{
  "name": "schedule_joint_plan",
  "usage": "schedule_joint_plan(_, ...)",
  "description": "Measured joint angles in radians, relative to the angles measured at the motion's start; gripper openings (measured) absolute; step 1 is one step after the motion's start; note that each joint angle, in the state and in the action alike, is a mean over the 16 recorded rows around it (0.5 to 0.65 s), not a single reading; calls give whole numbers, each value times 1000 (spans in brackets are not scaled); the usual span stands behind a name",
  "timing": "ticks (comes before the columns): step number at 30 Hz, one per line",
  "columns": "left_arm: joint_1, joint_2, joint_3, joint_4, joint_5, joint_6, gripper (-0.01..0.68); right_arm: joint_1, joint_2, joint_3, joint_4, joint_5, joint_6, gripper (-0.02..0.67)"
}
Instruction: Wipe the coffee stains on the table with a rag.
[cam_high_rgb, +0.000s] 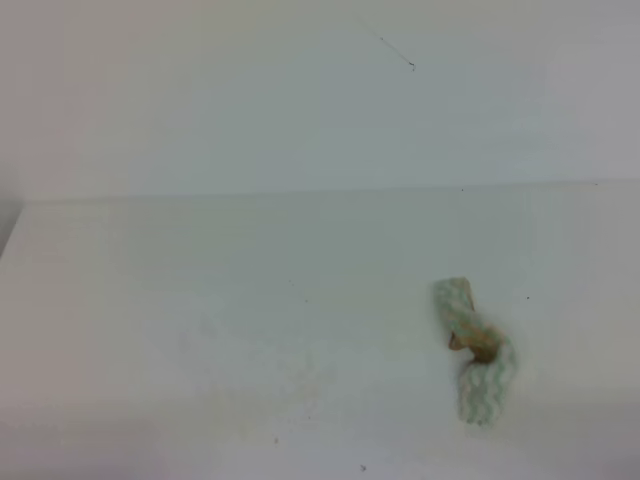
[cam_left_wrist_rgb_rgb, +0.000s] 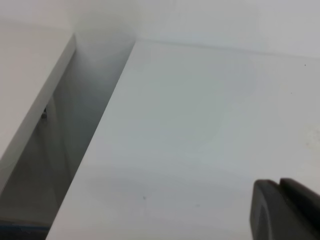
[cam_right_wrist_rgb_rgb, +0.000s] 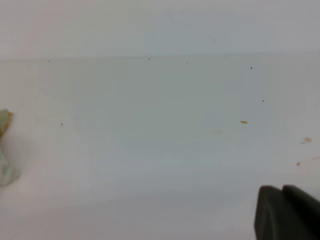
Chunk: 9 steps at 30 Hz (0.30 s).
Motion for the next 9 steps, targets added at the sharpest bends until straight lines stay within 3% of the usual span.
schedule_joint_plan(9, 0, 0, 0, 0, 0, 0, 1, 0, 0, 0, 0, 0, 0, 0)
